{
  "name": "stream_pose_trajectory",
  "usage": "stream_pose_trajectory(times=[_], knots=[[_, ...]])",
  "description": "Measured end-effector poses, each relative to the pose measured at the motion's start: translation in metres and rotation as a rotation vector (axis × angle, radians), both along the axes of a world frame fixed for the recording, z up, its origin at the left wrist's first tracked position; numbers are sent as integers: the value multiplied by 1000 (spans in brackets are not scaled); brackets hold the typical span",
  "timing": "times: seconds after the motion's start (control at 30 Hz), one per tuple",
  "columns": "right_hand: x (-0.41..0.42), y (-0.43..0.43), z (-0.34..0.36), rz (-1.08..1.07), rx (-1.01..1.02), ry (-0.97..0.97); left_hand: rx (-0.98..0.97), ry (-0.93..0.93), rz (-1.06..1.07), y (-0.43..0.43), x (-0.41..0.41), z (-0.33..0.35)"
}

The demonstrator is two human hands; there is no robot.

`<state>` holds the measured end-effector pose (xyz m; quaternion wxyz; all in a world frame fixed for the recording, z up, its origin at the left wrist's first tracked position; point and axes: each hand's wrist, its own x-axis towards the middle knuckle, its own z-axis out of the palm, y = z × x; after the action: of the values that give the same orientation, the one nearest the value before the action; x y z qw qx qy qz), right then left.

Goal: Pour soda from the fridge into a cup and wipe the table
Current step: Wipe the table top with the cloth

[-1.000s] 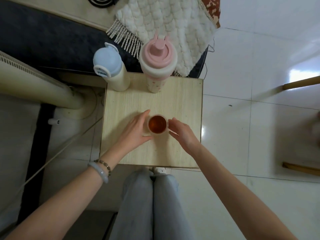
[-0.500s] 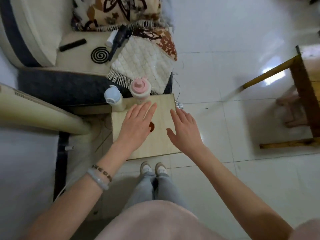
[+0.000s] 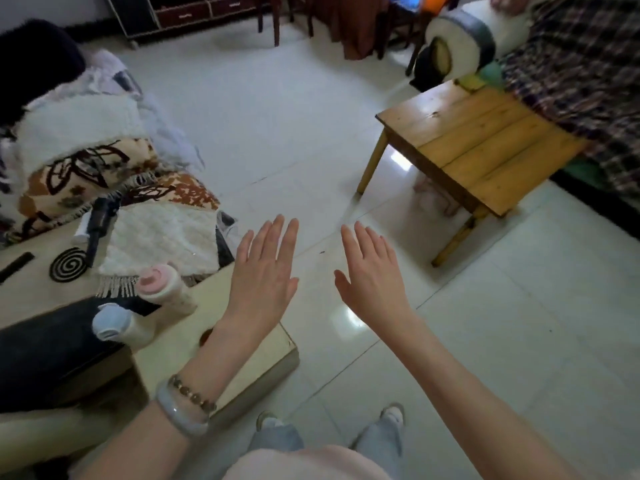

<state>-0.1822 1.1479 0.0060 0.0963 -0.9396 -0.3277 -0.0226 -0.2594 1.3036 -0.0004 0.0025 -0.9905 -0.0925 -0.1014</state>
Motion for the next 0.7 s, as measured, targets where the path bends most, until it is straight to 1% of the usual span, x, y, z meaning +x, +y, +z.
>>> stream_pose_trajectory(times=[0.17,0.4,0.53,0.7], knots=[[37,-110,10,-151,3,-14,0,-1,-144,-103,58,4],[90,-264,20,-269,-11,-51,-28,-50,-291,-251,134,9],[113,-330,24,-358,-28,-66,-52,-52,-370,-319,167,15],[138,-395,23,-455,-30,-50,-43,-33,-465,-383,213,17]])
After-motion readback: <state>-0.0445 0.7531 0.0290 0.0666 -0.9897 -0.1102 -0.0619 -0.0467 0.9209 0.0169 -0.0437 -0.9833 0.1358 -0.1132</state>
